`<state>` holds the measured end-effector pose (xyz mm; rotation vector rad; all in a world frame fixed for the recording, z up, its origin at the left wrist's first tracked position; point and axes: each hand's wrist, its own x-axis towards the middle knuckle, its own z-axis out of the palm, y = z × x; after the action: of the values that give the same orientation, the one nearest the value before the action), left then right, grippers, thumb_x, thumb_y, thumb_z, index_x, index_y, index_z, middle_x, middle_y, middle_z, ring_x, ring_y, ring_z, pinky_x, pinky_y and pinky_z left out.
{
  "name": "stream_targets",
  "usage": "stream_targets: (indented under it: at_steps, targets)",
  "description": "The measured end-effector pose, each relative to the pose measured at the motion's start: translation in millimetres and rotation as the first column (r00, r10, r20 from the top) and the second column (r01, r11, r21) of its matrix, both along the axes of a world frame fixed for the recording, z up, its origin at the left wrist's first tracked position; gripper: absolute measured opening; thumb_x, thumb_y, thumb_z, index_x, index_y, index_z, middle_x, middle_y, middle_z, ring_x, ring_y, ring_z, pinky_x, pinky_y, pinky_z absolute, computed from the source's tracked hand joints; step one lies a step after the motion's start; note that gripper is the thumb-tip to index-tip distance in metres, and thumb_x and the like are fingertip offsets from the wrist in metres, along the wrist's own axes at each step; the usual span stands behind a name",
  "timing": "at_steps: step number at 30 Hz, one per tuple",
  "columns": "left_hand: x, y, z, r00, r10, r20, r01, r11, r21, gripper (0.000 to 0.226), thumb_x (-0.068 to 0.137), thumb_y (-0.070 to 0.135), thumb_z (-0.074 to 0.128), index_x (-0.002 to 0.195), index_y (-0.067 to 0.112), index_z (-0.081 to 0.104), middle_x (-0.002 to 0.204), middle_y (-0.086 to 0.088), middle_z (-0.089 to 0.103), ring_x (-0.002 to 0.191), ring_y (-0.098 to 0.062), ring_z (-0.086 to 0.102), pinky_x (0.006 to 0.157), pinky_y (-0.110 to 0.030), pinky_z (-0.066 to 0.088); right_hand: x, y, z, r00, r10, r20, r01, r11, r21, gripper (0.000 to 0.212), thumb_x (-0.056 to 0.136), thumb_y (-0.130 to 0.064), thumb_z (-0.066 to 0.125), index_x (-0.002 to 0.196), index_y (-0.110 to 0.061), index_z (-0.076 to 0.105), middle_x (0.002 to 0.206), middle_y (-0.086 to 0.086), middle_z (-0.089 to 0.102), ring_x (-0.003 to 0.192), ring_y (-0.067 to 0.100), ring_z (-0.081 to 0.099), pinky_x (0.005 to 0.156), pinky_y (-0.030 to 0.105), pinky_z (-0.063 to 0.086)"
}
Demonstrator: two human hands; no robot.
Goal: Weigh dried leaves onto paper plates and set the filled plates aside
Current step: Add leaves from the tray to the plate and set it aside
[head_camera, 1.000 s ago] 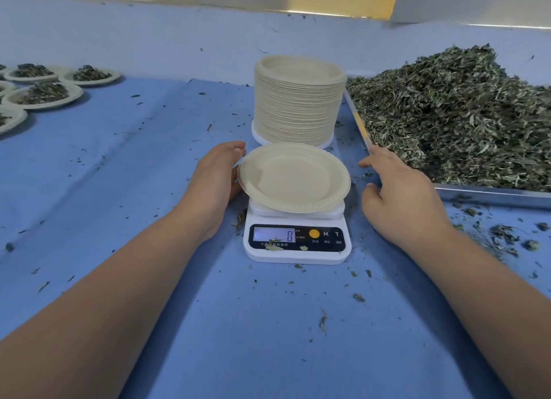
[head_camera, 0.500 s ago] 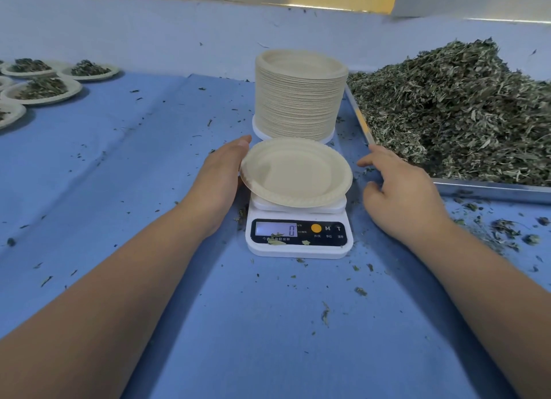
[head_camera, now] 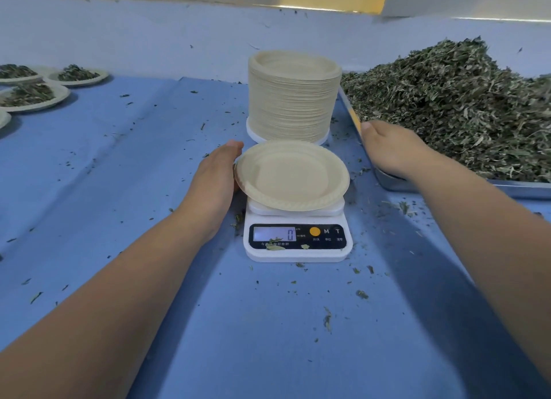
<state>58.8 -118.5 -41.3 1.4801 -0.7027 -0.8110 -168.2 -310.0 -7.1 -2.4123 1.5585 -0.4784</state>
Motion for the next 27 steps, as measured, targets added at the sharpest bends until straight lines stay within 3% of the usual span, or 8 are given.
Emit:
stream_targets:
  at_steps: [1, 4, 8, 12, 14, 17, 23, 27]
  targets:
    - [0, -1, -1, 1.000, 0.002, -0.005, -0.002, 1.000, -0.013, 0.044, 0.075, 0.062, 0.049, 0.099, 0.032, 0.068, 0.118, 0.008, 0.070, 0.121, -0.022, 0.064, 0.113, -0.046, 0.045, 4, -12, 1, 1.000, -0.013, -0.006, 0.013, 1.000, -0.005, 0.050, 0.110, -0.039, 0.021, 0.137, -0.009, 0.051, 0.140, 0.018, 0.053, 0.121, 0.037, 0.051, 0.091, 0.039, 0.037]
    - [4, -3, -4, 0.992, 0.051, -0.112, -0.059, 0.996, -0.073, 0.054, 0.079, 0.054, 0.053, 0.122, 0.024, 0.067, 0.126, 0.009, 0.068, 0.107, -0.011, 0.069, 0.107, -0.042, 0.051, 13, -46, 0, 0.998, -0.042, -0.044, 0.042, 0.999, 0.013, 0.047, 0.110, -0.031, 0.024, 0.144, -0.009, 0.048, 0.150, 0.021, 0.044, 0.130, 0.041, 0.046, 0.100, 0.043, 0.041]
    - [7, -1, -3, 0.966, 0.036, -0.254, -0.074, 0.987, -0.141, 0.041, 0.103, 0.042, 0.051, 0.138, 0.021, 0.058, 0.144, 0.006, 0.057, 0.118, -0.013, 0.067, 0.106, -0.035, 0.051, 14, -83, 0, 0.994, -0.052, -0.099, 0.057, 0.998, 0.040, 0.046, 0.110, -0.032, 0.027, 0.151, -0.022, 0.043, 0.159, 0.014, 0.037, 0.145, 0.037, 0.034, 0.116, 0.048, 0.033]
    - [7, -3, -3, 0.971, 0.036, -0.237, -0.074, 0.986, -0.152, 0.035, 0.106, 0.036, 0.047, 0.135, 0.024, 0.059, 0.143, 0.009, 0.058, 0.114, -0.006, 0.067, 0.092, -0.026, 0.054, 11, -93, -17, 0.922, -0.048, -0.384, 0.100, 0.988, 0.117, 0.047, 0.110, -0.035, 0.026, 0.156, -0.025, 0.034, 0.162, 0.011, 0.030, 0.150, 0.036, 0.020, 0.121, 0.054, 0.015]
    - [7, -4, -4, 0.976, 0.031, -0.217, -0.066, 0.985, -0.158, 0.033, 0.105, 0.036, 0.047, 0.133, 0.025, 0.060, 0.141, 0.011, 0.058, 0.114, -0.005, 0.067, 0.090, -0.025, 0.054, 13, -89, -18, 0.910, 0.006, -0.414, 0.051, 0.990, 0.128, 0.046, 0.110, -0.035, 0.029, 0.154, -0.022, 0.037, 0.156, 0.013, 0.040, 0.142, 0.035, 0.035, 0.117, 0.047, 0.025]
    - [9, -4, -6, 0.980, 0.027, -0.198, -0.057, 0.987, -0.152, 0.035, 0.104, 0.038, 0.048, 0.133, 0.026, 0.061, 0.140, 0.011, 0.059, 0.117, -0.007, 0.066, 0.093, -0.027, 0.054, 12, -84, -9, 0.924, 0.035, -0.380, 0.013, 0.992, 0.124, 0.042, 0.107, -0.038, 0.039, 0.147, -0.026, 0.048, 0.141, 0.010, 0.057, 0.117, 0.033, 0.057, 0.091, 0.037, 0.045]
    - [8, -4, -4, 0.988, 0.037, -0.150, -0.058, 0.989, -0.137, 0.032, 0.105, 0.037, 0.045, 0.129, 0.025, 0.063, 0.138, 0.012, 0.060, 0.119, -0.009, 0.064, 0.094, -0.028, 0.052, 3, -61, 2, 0.892, 0.041, -0.450, -0.008, 0.997, 0.075, 0.030, 0.104, -0.029, 0.043, 0.118, -0.025, 0.069, 0.105, 0.005, 0.069, 0.084, 0.025, 0.061, 0.075, 0.036, 0.053]
    - [6, -2, -1, 0.982, 0.059, -0.180, -0.087, 0.984, -0.154, 0.023, 0.105, 0.032, 0.046, 0.120, 0.026, 0.063, 0.133, 0.012, 0.059, 0.117, -0.008, 0.064, 0.087, -0.025, 0.053, -11, -40, 17, 0.887, 0.097, -0.451, -0.055, 0.993, 0.106, 0.032, 0.096, -0.015, 0.047, 0.108, -0.024, 0.075, 0.097, 0.006, 0.072, 0.085, 0.027, 0.064, 0.071, 0.036, 0.054]
